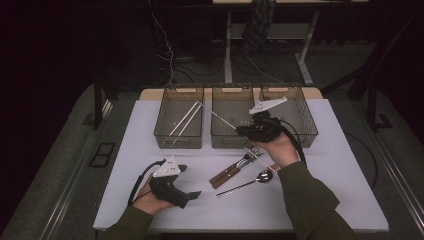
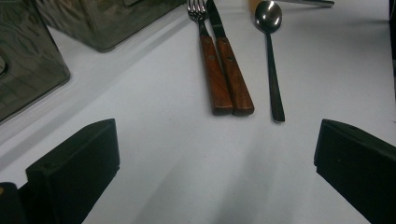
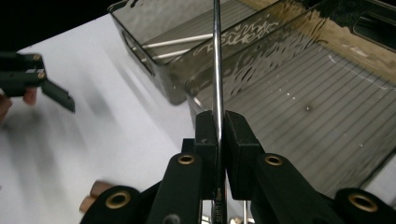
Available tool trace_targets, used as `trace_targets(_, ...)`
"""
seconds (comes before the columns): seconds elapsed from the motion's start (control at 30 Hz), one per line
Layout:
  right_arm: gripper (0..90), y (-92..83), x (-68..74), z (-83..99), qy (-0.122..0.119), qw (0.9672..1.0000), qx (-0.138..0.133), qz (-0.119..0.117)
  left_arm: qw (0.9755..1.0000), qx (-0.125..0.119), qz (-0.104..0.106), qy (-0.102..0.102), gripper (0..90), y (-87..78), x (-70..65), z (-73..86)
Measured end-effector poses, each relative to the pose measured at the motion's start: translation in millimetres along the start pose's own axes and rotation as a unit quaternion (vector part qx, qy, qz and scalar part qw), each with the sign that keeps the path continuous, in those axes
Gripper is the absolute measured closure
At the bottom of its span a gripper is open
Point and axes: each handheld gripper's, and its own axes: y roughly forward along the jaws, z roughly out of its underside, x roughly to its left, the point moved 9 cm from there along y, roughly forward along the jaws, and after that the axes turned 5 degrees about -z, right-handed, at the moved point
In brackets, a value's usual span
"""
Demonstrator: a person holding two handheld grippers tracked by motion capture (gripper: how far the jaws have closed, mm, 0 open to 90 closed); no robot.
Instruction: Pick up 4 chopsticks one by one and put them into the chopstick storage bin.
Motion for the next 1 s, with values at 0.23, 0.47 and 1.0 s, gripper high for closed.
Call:
trace_targets(0.23,83.8,19.5,0.8,-14.6,0.01,0.9999,0.01,0.006,1.0,0.005,0.002,0.004,0.0,1.1,-1.1,0.9)
trace_targets(0.47,83.8,36.9,2.4,-33.3,0.014,0.9997,0.015,0.012,1.0,0.005,0.003,0.005,0.0,1.1,-1.6,0.9)
trace_targets(1.0,83.8,86.0,-1.3,-73.8,0.015,0.9981,0.047,0.035,0.9999,0.001,0.012,0.01,0.0,0.8,-4.6,-0.2)
